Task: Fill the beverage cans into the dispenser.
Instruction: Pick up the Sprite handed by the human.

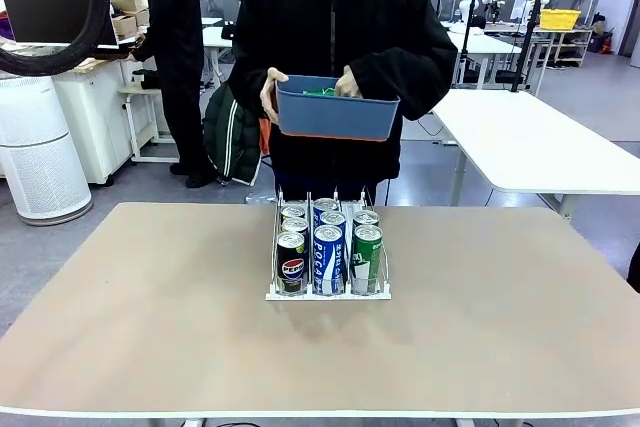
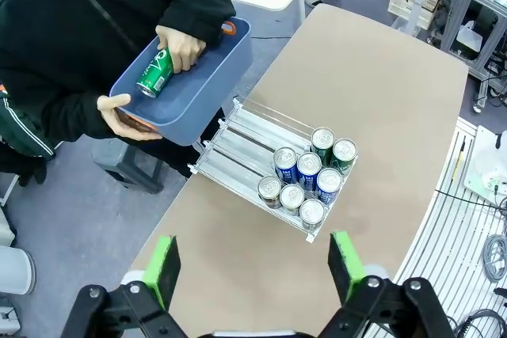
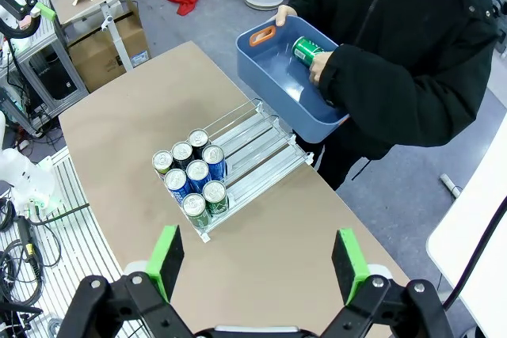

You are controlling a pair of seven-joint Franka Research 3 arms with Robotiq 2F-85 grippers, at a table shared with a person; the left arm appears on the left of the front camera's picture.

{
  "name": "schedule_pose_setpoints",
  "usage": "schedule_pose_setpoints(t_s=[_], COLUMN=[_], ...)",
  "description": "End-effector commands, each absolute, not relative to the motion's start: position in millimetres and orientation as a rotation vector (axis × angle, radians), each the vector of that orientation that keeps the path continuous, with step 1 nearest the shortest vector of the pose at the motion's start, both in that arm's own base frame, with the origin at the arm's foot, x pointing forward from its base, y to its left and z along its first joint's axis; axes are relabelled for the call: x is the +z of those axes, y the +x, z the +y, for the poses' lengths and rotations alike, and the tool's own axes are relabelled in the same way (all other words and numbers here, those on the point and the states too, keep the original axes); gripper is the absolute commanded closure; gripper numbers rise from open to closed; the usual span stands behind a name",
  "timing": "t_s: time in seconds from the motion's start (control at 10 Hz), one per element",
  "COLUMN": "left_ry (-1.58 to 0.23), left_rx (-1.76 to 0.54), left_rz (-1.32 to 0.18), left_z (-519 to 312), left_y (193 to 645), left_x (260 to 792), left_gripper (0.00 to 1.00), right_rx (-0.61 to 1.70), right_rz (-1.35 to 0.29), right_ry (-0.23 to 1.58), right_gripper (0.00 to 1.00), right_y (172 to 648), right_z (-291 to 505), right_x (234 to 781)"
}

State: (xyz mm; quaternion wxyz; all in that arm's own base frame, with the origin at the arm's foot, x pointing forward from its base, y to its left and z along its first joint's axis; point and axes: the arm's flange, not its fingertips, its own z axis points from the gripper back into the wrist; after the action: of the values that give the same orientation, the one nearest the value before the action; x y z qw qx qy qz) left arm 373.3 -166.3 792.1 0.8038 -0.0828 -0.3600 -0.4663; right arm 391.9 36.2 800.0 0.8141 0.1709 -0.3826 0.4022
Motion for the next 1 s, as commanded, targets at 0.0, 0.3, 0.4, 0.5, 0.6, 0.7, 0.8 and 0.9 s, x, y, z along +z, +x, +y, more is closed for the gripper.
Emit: schedule_pose_setpoints(t_s=[0.0, 0.3, 0.4, 0.5, 0.6, 0.7, 0.8, 0.9], left_ry=[-0.192, -0.192, -0.192, -0.192, -0.192, -0.192, -0.192, -0.192], left_rx=[-0.996, -0.996, -0.996, -0.996, -0.996, -0.996, -0.996, -0.996], left_rz=[-0.773, -0.773, -0.773, -0.773, -0.773, -0.773, -0.773, -0.773], left_z=[-165.9, -165.9, -165.9, -165.9, -165.9, -165.9, -165.9, -165.9], left_y=[373.8, 373.8, 373.8, 373.8, 373.8, 373.8, 373.8, 373.8], left_x=[792.0, 792.0, 792.0, 792.0, 792.0, 792.0, 792.0, 792.0], left_gripper=[0.00, 0.00, 0.00, 0.00, 0.00, 0.00, 0.00, 0.00], right_rx=[0.857, 0.857, 0.857, 0.857, 0.857, 0.857, 0.857, 0.857], right_rz=[-0.815, -0.815, -0.815, -0.815, -0.815, -0.815, -0.815, -0.815], right_ry=[0.366, 0.366, 0.366, 0.366, 0.366, 0.366, 0.366, 0.366], right_gripper=[0.00, 0.00, 0.00, 0.00, 0.00, 0.00, 0.00, 0.00], right_y=[391.7, 391.7, 391.7, 391.7, 391.7, 391.7, 391.7, 391.7], right_z=[36.6, 36.6, 36.6, 36.6, 36.6, 36.6, 36.6, 36.6], right_x=[799.6, 799.6, 799.6, 799.6, 799.6, 799.6, 799.6, 799.6])
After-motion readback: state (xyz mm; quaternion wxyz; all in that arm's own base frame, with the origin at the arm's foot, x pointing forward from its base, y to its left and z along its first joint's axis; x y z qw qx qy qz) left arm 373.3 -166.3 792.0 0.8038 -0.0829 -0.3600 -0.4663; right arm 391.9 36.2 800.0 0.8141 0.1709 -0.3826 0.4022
